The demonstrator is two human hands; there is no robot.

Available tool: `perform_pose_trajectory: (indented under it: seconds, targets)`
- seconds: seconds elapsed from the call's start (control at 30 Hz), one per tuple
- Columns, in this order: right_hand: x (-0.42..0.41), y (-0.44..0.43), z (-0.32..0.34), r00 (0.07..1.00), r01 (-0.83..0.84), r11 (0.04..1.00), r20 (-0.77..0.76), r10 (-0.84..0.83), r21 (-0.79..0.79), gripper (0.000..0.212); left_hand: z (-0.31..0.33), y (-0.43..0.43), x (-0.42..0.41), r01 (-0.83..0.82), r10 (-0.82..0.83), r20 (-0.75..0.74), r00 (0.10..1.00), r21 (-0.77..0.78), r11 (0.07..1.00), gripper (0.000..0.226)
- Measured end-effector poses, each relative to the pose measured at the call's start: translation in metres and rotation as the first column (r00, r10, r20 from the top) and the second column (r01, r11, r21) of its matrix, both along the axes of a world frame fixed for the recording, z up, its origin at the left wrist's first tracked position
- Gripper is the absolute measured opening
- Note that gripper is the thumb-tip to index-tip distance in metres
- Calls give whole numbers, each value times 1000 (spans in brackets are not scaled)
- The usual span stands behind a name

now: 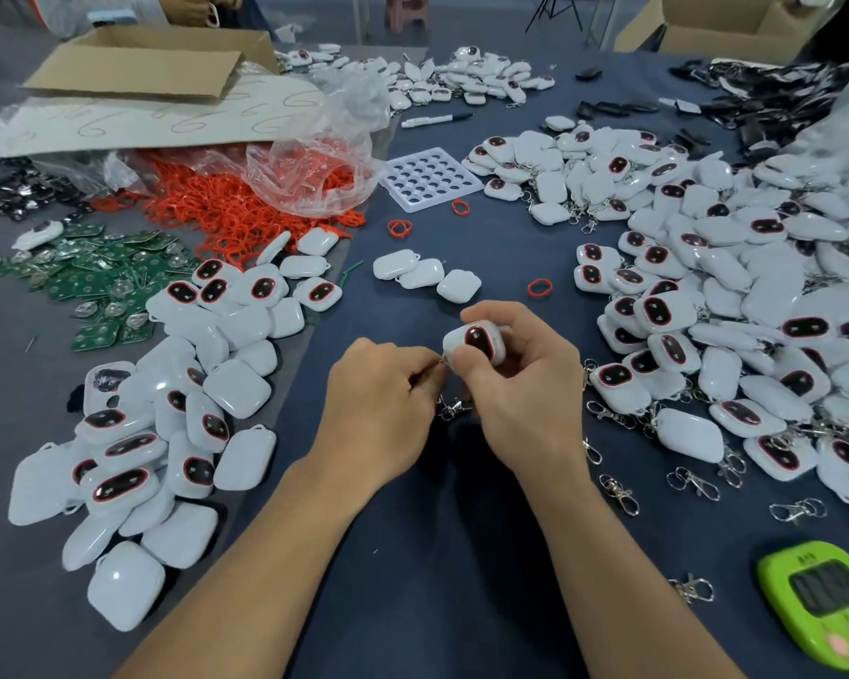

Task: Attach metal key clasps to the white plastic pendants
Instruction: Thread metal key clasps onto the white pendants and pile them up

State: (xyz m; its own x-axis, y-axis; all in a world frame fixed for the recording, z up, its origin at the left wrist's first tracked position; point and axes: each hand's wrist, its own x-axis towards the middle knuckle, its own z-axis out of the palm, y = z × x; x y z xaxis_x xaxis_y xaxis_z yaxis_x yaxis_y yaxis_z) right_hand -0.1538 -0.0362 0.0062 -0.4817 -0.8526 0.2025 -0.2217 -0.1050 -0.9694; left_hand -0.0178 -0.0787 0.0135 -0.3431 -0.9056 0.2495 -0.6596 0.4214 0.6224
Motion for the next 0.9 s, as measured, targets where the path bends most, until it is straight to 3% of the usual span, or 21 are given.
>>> perform_pose_trajectory:
  seconds: [0.1, 0.17, 0.23, 0.3, 0.4, 0.5, 0.67, 0.83, 0.9]
  targets:
    - [4, 2, -1, 994, -17, 998, -110, 11, -62, 22, 1, 3, -1, -27, 34, 109, 993, -70, 997, 27]
    - [5, 3, 0, 997, -23, 998, -81, 18, -54, 24, 0, 3, -1, -33, 43, 129, 991, -79, 996, 27]
    - [5, 2, 4, 993, -33, 999, 115, 37, -33, 25, 0, 4, -1, -32, 40, 103, 994, -80, 996, 27]
    - [3, 1, 7, 932, -49, 999, 359, 54, -22, 23, 1, 5, -3, -22, 23, 36, 999, -34, 999, 25]
    - [-2, -1, 9, 840, -76, 997, 537, 78, -27, 24, 2, 2, -6, 15, 20, -246, 969, 142, 990, 16]
    - [-4, -2, 10, 804, -101, 994, 585, 100, -31, 24, 2, 0, -7, 58, 7, -340, 940, 182, 982, 17]
    - [-8, -3, 11, 723, -118, 992, 680, 120, -50, 19, -2, 0, -8, 17, 50, -346, 937, 187, 982, 45]
    - [-10, -2, 11, 717, -149, 988, 683, 139, -45, 15, -1, 0, -10, 43, 42, -392, 919, 205, 978, 18]
    - [-9, -1, 10, 738, -157, 987, 659, 145, -41, 15, -1, -1, -11, 75, 12, -378, 926, 216, 974, 18]
